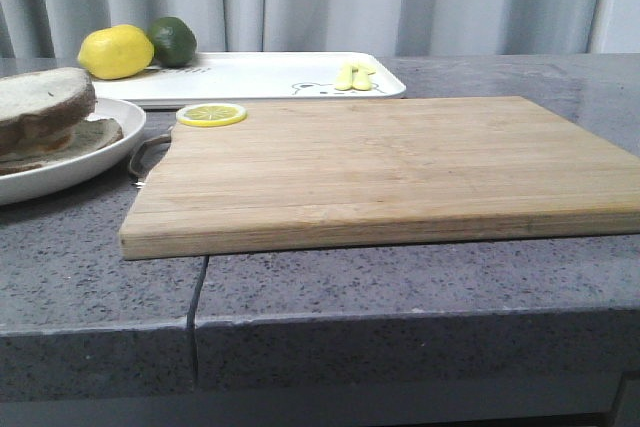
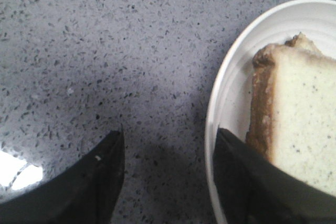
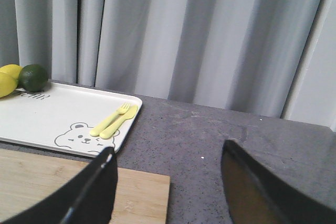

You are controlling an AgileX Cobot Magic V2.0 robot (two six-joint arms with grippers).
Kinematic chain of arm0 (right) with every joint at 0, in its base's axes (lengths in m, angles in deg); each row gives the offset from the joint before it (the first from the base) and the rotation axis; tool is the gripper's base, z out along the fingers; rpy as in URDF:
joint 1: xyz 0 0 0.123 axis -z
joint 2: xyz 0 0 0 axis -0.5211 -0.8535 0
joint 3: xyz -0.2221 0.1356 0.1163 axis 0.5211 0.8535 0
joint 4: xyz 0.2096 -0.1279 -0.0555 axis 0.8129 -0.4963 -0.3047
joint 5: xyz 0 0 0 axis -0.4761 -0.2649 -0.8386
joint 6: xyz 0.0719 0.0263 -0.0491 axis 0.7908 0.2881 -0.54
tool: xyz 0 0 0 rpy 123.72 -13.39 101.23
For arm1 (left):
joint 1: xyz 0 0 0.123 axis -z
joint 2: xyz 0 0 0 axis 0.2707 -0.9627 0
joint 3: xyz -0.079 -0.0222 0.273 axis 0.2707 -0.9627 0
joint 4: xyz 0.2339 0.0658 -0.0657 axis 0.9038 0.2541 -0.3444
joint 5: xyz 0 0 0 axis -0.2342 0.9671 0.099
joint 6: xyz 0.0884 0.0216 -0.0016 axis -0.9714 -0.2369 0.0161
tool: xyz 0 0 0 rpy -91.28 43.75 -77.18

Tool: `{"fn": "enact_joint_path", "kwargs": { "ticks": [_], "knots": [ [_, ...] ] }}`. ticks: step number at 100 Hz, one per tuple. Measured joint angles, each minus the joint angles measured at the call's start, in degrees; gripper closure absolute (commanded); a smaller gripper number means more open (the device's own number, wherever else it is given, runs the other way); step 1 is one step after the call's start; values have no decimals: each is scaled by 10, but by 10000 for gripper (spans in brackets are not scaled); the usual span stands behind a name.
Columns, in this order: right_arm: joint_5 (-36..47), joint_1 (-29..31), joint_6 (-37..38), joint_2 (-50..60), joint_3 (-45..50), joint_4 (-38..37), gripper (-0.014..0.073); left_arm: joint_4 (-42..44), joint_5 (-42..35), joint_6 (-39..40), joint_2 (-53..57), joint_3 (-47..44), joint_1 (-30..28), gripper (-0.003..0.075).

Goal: Place bread and move sandwich to tray
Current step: 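Grasp the rim of the white plate with the left gripper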

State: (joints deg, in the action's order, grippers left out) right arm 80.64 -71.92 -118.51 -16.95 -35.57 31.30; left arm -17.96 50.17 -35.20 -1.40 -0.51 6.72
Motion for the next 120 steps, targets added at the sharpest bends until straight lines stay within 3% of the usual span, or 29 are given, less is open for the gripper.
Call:
{"fn": "enact_joint_path", "kwargs": {
  "ticks": [105,120],
  "knots": [
    [0,0,0,0,0,3,148,-17,-55,-11,-68,10,17,364],
    [0,0,-1,0,0,3,148,-24,-56,-11,-69,11,17,398]
  ]
}}
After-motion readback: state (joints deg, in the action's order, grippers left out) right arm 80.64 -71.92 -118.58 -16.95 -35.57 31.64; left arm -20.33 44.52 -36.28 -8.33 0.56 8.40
